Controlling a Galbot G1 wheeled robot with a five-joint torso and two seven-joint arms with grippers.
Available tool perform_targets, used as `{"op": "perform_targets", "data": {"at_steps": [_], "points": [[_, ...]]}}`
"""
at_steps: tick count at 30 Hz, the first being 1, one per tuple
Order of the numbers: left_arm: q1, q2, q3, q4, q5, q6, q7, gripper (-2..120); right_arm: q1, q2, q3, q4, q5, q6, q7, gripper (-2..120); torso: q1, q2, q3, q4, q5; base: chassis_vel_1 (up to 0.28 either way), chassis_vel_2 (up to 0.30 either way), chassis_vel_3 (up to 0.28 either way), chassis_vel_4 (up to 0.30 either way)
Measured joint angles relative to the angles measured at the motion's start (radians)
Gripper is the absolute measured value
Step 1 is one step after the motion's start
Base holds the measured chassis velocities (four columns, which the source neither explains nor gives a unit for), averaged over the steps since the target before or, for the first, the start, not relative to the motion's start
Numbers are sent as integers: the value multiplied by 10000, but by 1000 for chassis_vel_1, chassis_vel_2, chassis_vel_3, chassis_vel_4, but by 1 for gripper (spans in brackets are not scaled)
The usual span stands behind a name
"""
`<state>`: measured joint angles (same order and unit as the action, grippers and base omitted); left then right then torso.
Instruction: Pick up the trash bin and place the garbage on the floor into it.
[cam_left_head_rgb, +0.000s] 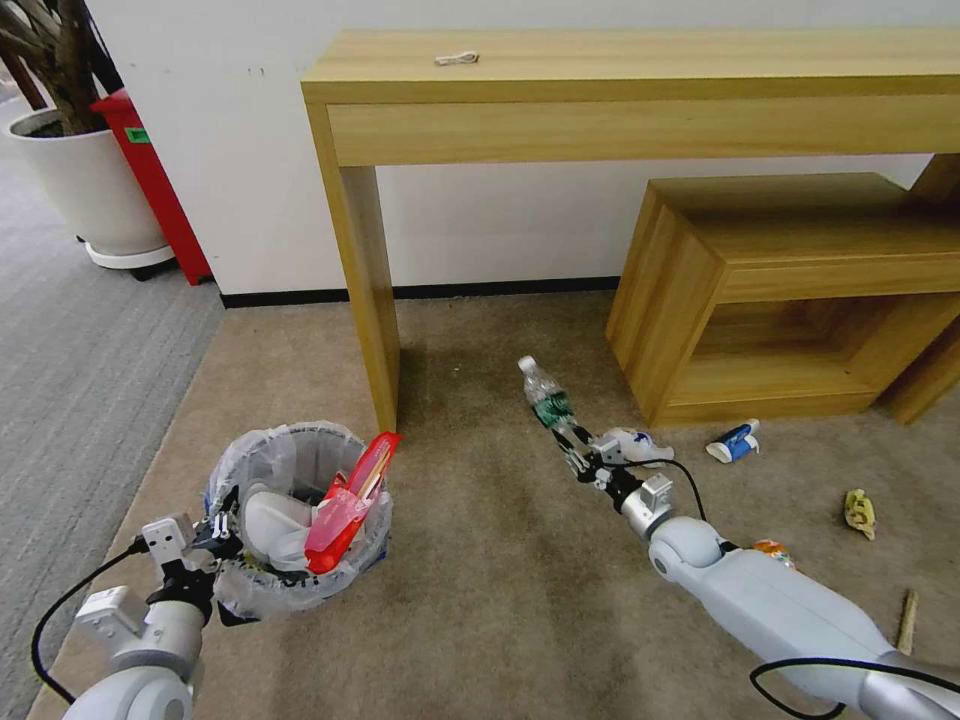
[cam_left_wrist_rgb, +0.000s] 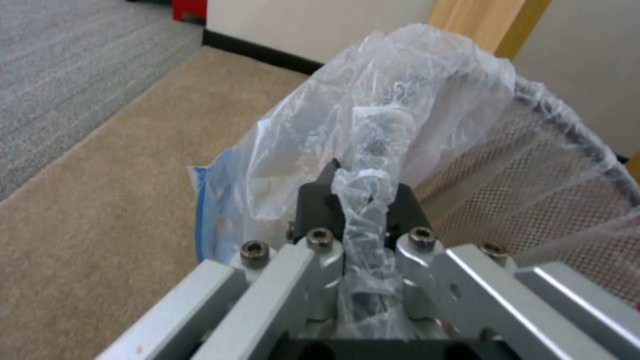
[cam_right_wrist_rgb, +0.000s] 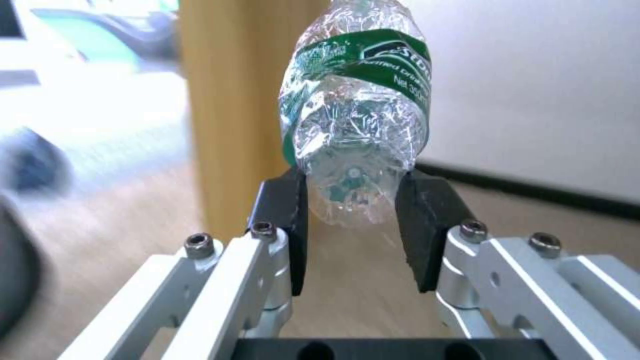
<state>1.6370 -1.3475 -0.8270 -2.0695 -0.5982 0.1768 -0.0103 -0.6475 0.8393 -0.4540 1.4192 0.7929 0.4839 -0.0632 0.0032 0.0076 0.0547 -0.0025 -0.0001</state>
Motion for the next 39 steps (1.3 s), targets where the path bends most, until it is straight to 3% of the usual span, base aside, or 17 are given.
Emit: {"op": "perform_targets", "data": {"at_steps": [5, 16, 23, 39], "points": [[107, 30, 5, -196, -45, 70, -39, 3, 316, -279, -241, 2261, 279, -261, 53, 28, 0, 0, -1, 1, -1, 0, 0, 0, 0], [336, 137, -66, -943, -402, 284, -240, 3, 1761, -229, -1942, 4668, 1355, -542, -273, 28, 0, 0, -1, 0, -1, 0, 0, 0, 0], [378, 165, -137, -1244, -519, 333, -296, 3, 2428, -31, -3011, 4896, 1297, -702, -154, 28, 0, 0, 0, 0, -1, 0, 0, 0, 0], [886, 40, -155, -2124, -536, 386, -295, 3, 2952, 1095, -4438, 3460, 764, -691, 190, 28, 0, 0, 1, 0, 1, 0, 0, 0, 0]]}}
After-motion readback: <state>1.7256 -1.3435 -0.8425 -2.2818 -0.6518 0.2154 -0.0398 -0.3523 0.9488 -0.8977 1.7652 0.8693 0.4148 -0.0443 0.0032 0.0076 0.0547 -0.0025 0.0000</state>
